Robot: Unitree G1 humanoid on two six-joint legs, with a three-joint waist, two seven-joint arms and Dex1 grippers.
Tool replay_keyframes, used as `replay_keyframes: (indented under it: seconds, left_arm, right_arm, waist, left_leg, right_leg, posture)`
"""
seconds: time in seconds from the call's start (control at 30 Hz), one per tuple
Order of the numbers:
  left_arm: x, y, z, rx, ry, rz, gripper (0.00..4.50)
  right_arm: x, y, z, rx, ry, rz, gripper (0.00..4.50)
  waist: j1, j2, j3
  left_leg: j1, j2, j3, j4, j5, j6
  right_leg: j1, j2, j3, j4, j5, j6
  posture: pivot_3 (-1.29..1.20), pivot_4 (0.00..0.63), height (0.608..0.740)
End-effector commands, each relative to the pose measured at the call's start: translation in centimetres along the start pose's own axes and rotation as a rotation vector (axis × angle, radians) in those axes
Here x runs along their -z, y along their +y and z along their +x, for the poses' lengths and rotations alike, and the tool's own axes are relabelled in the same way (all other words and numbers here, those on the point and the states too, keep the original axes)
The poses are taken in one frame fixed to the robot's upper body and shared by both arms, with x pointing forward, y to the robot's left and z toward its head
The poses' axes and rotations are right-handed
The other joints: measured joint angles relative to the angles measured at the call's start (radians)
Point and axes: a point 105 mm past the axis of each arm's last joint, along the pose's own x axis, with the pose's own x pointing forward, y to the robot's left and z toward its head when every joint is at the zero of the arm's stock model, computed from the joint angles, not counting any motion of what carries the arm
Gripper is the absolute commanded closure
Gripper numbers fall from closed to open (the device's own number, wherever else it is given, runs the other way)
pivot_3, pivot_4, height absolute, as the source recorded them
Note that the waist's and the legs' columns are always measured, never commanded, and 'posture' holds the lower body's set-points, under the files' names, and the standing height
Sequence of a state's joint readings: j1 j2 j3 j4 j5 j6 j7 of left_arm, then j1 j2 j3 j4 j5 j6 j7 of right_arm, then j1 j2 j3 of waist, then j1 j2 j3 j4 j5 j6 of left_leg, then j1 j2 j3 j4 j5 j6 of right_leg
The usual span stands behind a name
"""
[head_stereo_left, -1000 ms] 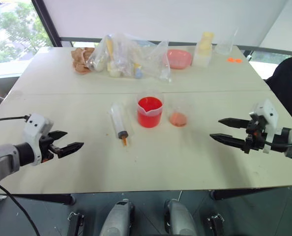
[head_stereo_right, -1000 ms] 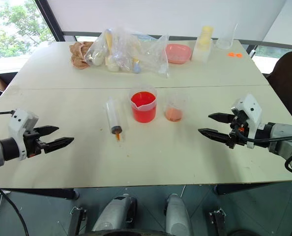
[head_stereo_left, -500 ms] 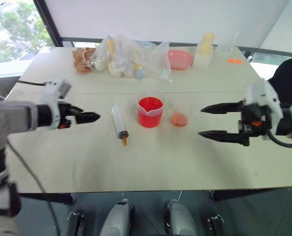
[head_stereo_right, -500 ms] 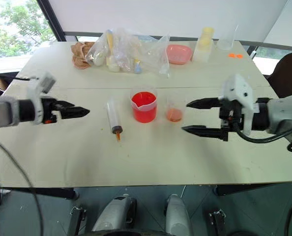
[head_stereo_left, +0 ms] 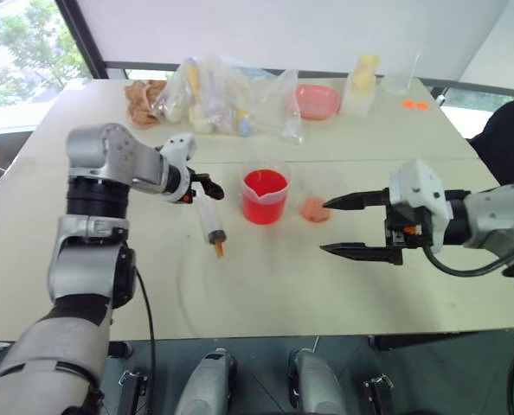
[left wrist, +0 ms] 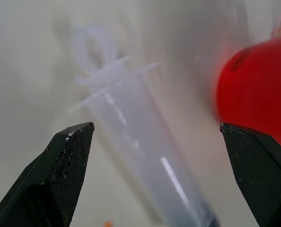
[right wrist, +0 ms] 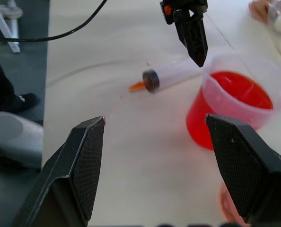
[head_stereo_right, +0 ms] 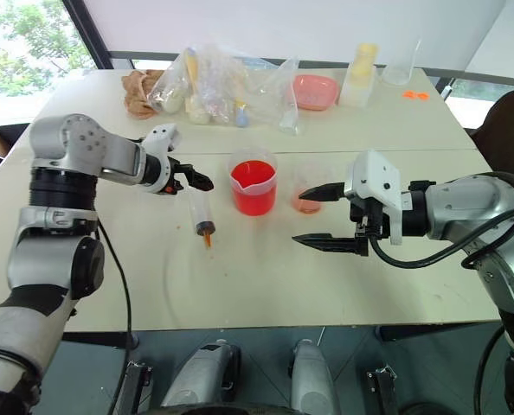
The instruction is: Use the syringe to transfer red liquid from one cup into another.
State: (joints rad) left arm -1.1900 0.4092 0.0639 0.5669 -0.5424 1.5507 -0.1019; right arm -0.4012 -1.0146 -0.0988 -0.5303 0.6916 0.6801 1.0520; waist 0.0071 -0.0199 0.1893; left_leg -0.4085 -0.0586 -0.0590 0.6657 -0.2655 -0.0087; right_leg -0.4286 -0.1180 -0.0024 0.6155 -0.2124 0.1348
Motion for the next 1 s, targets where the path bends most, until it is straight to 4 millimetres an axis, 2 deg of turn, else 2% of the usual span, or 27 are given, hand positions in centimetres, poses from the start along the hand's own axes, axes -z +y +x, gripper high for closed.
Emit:
replay_keyframes:
  seconds: [0.03, 0.2, 0.3, 0.43, 0.6, 0.7, 0.77, 0.87, 0.97, 1.0]
  left_arm:
    - [-0.8, 1.0, 0.3, -0.101, -0.021, -0.005, 0.08]
    - [-0.1, 1.8, 2.3, -0.198, -0.022, 0.039, 0.08]
    - [0.3, 1.8, 2.8, -0.195, -0.014, 0.025, 0.78]
    - [0.7, 1.3, 3.4, -0.161, -0.024, -0.032, 2.04]
    - [-0.4, 0.8, 2.6, -0.111, -0.113, -0.005, 2.62]
    - [-1.8, 1.0, 0.6, -0.074, -0.169, -0.039, 2.62]
    - [-3.3, 0.1, -1.6, 0.013, -0.224, -0.025, 2.62]
    - [-6.2, -1.9, -6.1, 0.178, -0.362, 0.036, 2.62]
    - [-9.6, -3.6, -12.3, 0.377, -0.605, 0.109, 2.62]
    - [-10.2, -4.3, -14.2, 0.459, -0.671, 0.140, 2.62]
  right_arm:
    - [-1.4, 0.3, -0.3, 0.020, -0.025, -0.057, 0.96]
    - [-2.0, 0.6, -0.3, 0.028, -0.041, -0.065, 0.96]
    - [-1.7, 0.6, -0.4, 0.031, 0.000, -0.092, 0.96]
    - [-1.6, 0.1, -0.4, 0.066, 0.033, -0.131, 0.96]
    - [-1.0, -0.2, -0.5, 0.079, 0.056, -0.127, 0.96]
    - [-0.8, -0.6, -0.9, 0.103, 0.063, -0.118, 0.96]
    - [-0.9, -0.8, -1.3, 0.123, 0.064, -0.111, 0.96]
    - [-1.3, -1.5, -2.1, 0.170, 0.045, -0.098, 0.96]
    - [-2.1, -3.0, -3.4, 0.259, -0.012, -0.083, 0.96]
    - [-2.4, -3.6, -3.8, 0.293, -0.032, -0.084, 0.96]
  waist:
    - [-0.002, 0.000, 0.000]
    - [0.006, 0.000, 0.000]
    - [0.008, 0.000, 0.000]
    - [0.008, 0.000, 0.000]
    - [0.008, 0.000, 0.000]
    - [0.006, 0.000, 0.000]
    - [0.003, 0.000, 0.000]
    - [0.003, -0.001, 0.001]
    - [0.004, -0.001, 0.001]
    - [0.003, 0.000, 0.000]
  left_leg:
    - [0.000, 0.000, 0.000, 0.000, 0.000, 0.000]
    - [0.000, 0.000, 0.000, 0.000, 0.000, -0.001]
    - [0.000, 0.000, -0.001, 0.000, 0.000, -0.001]
    - [0.000, 0.000, -0.001, 0.000, 0.000, -0.001]
    - [0.001, 0.000, -0.001, 0.001, 0.000, -0.001]
    - [0.001, 0.000, -0.001, 0.001, 0.001, -0.001]
    - [0.001, 0.000, -0.001, 0.001, 0.001, -0.001]
    - [-0.001, 0.000, -0.001, 0.001, 0.001, -0.001]
    - [-0.001, 0.001, -0.001, 0.001, 0.001, -0.001]
    - [-0.001, 0.001, -0.001, 0.001, 0.001, -0.001]
  right_leg:
    - [0.000, 0.000, 0.000, 0.001, 0.000, 0.000]
    - [0.000, 0.000, 0.000, 0.001, 0.000, 0.000]
    - [0.001, -0.001, 0.000, 0.001, 0.000, 0.000]
    - [0.001, -0.001, 0.000, 0.001, 0.000, 0.000]
    - [0.002, -0.001, 0.000, 0.002, 0.000, 0.000]
    - [0.002, -0.001, 0.000, 0.002, 0.001, 0.000]
    - [0.001, 0.000, 0.000, 0.002, 0.001, 0.000]
    - [-0.001, 0.000, 0.000, 0.002, 0.001, 0.000]
    - [0.000, 0.000, 0.000, 0.002, 0.001, 0.000]
    - [0.000, 0.000, 0.000, 0.001, 0.001, 0.000]
  posture:
    - [0.00, 0.150, 0.740]
    - [0.00, 0.150, 0.740]
    - [0.00, 0.150, 0.740]
    - [0.00, 0.150, 0.740]
    - [0.00, 0.150, 0.740]
    - [0.00, 0.150, 0.740]
    - [0.00, 0.150, 0.740]
    - [0.00, 0.150, 0.740]
    - [0.00, 0.150, 0.740]
    - [0.00, 0.150, 0.740]
